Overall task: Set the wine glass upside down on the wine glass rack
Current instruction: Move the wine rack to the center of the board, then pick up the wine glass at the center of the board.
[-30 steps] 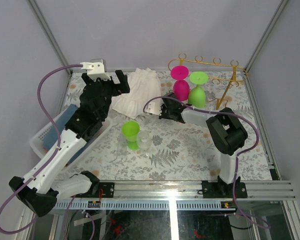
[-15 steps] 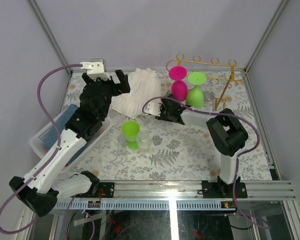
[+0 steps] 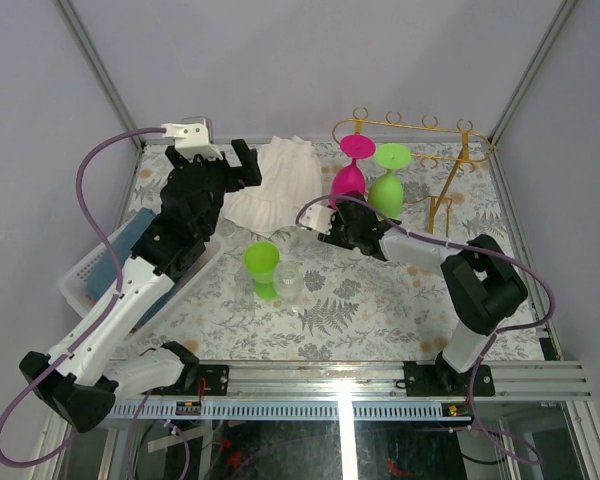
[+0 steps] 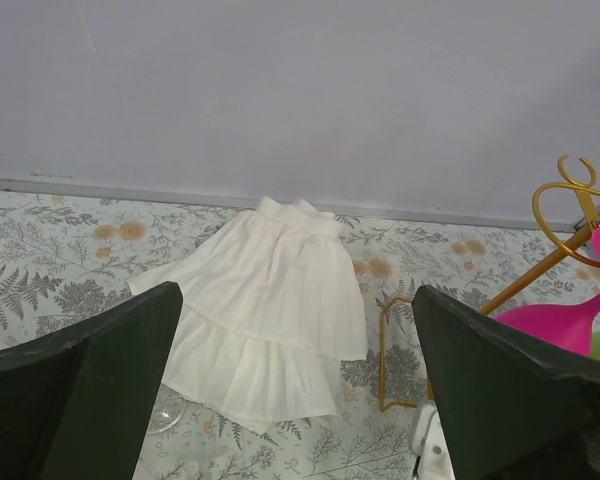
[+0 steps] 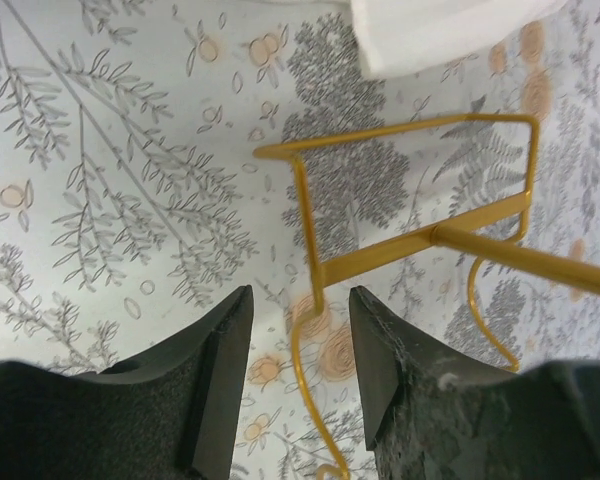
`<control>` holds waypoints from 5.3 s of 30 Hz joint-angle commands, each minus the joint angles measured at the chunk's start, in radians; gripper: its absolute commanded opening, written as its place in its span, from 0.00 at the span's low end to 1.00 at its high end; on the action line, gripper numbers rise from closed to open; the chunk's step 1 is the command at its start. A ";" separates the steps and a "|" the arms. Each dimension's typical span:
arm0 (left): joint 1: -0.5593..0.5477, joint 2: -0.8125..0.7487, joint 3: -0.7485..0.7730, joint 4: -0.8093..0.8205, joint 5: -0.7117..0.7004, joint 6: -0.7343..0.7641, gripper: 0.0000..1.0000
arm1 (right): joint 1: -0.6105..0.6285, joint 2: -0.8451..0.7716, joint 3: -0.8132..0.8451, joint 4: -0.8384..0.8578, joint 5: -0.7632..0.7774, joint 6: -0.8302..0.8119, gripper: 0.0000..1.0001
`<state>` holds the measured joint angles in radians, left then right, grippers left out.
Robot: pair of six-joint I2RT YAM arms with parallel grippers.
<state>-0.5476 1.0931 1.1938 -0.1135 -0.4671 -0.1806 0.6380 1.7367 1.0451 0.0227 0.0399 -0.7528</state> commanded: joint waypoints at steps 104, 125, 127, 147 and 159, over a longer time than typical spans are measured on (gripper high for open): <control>0.018 -0.050 -0.018 -0.462 0.169 -0.106 1.00 | 0.598 -0.245 -0.729 1.365 0.271 0.846 1.00; 0.018 -0.099 -0.045 -0.442 0.155 -0.079 1.00 | 0.597 0.083 -0.572 1.663 0.402 0.696 0.96; 0.019 -0.101 -0.048 -0.439 0.153 -0.077 1.00 | 0.597 0.088 -0.566 1.660 0.407 0.691 0.93; 0.018 -0.156 -0.069 -0.398 0.150 -0.090 1.00 | 0.595 -0.024 -0.679 1.622 0.400 0.667 0.48; 0.018 -0.148 0.017 -0.404 0.309 -0.037 1.00 | 0.595 -0.452 -0.727 0.978 0.395 0.668 0.20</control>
<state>-0.5358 0.9112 1.1442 -0.5491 -0.2329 -0.2481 1.2304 1.4143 0.3000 1.2270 0.4080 -0.0708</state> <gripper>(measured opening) 0.995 0.767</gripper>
